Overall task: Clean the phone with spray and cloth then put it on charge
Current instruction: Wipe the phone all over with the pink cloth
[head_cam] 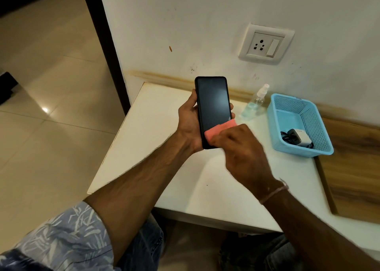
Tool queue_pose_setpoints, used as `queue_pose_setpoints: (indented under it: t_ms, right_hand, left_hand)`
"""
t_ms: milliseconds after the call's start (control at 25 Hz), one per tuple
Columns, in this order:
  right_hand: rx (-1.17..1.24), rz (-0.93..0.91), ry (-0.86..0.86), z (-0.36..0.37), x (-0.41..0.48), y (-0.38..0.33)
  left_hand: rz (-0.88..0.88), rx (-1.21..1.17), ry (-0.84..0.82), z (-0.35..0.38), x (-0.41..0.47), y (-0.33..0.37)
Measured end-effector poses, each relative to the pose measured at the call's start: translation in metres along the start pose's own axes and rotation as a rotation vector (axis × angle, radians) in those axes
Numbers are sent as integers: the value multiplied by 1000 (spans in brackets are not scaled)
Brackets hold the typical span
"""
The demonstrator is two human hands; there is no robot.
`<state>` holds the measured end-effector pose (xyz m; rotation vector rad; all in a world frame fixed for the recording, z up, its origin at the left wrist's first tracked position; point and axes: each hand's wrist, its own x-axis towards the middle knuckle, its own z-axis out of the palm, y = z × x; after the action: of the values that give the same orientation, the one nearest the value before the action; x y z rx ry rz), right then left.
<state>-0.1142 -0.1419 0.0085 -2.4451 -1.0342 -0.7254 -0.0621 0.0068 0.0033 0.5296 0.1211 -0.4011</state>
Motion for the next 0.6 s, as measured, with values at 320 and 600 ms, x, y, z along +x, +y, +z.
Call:
queue_pose_setpoints:
  t_ms: [320,600]
  right_hand:
    - [-35,69,37,-3,-1,2]
    - [-48,68,50,-4,-3,2]
  left_hand:
    - [8,-4,-17,0,-1,2]
    - [6,-6,-33,-1,1,1]
